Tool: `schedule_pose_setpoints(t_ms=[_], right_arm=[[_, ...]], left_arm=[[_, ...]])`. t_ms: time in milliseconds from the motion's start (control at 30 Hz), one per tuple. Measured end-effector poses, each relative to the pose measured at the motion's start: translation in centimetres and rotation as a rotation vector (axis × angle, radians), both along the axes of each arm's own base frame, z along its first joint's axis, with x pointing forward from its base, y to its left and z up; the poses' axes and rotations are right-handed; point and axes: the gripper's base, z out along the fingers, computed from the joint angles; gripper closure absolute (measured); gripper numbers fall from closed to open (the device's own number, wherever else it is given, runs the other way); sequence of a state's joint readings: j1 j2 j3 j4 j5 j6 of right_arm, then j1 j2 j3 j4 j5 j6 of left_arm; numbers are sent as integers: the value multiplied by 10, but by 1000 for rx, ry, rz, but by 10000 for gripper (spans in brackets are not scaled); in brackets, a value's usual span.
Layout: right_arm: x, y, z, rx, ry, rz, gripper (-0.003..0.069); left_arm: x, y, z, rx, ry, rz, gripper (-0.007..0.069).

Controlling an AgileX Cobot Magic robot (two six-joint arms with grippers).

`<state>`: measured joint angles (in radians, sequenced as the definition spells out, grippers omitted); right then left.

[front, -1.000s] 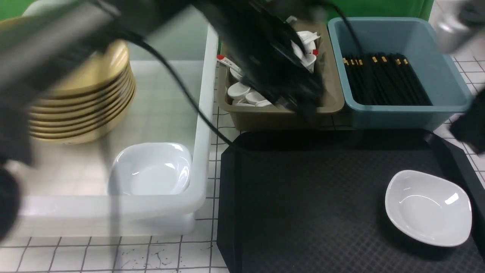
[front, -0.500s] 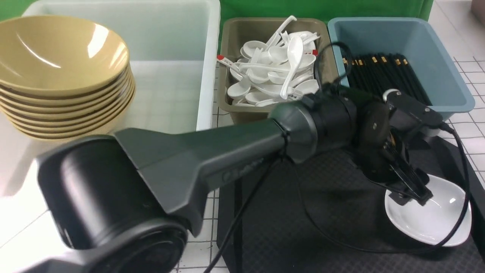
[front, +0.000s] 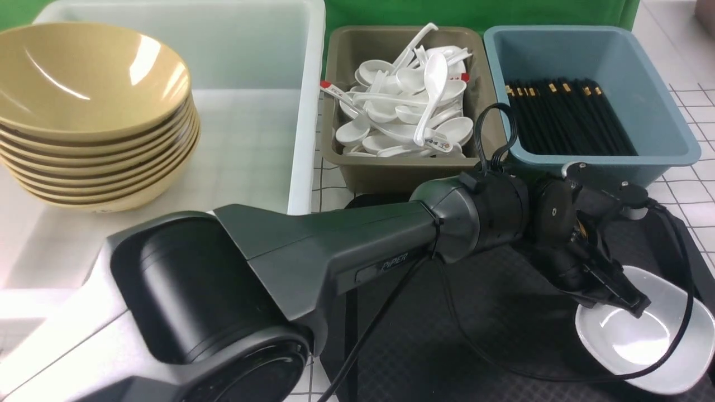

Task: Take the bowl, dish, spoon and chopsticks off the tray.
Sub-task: Use the left arm to grab the plate, then use the left arm to put the plate into the large storage box on the left

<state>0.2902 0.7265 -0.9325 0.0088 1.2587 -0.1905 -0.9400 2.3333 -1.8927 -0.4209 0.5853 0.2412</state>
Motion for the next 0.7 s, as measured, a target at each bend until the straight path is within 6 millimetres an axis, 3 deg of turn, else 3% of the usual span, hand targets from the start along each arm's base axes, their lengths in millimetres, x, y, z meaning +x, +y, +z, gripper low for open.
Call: schedule_pose_setpoints(t_ms=[167, 200, 233, 367, 533, 600, 700], right_arm=[[0, 0, 0, 0, 0, 0, 610], [0, 0, 0, 0, -1, 0, 610], [0, 0, 0, 1, -3, 0, 610], [3, 1, 2, 15, -37, 2, 610], [9, 11, 5, 78, -88, 83, 610], [13, 16, 6, 103, -81, 110, 610], [27, 30, 10, 162, -53, 201, 610]], left_arm=[[-1, 5, 19, 5, -36, -38, 596], [2, 13, 39, 8, -81, -54, 607], [3, 15, 44, 4, -89, -52, 609], [14, 42, 100, -30, -189, -25, 615], [25, 95, 173, -78, -275, 51, 615], [27, 107, 184, -73, -282, 68, 616], [30, 148, 208, -2, -271, 119, 616]])
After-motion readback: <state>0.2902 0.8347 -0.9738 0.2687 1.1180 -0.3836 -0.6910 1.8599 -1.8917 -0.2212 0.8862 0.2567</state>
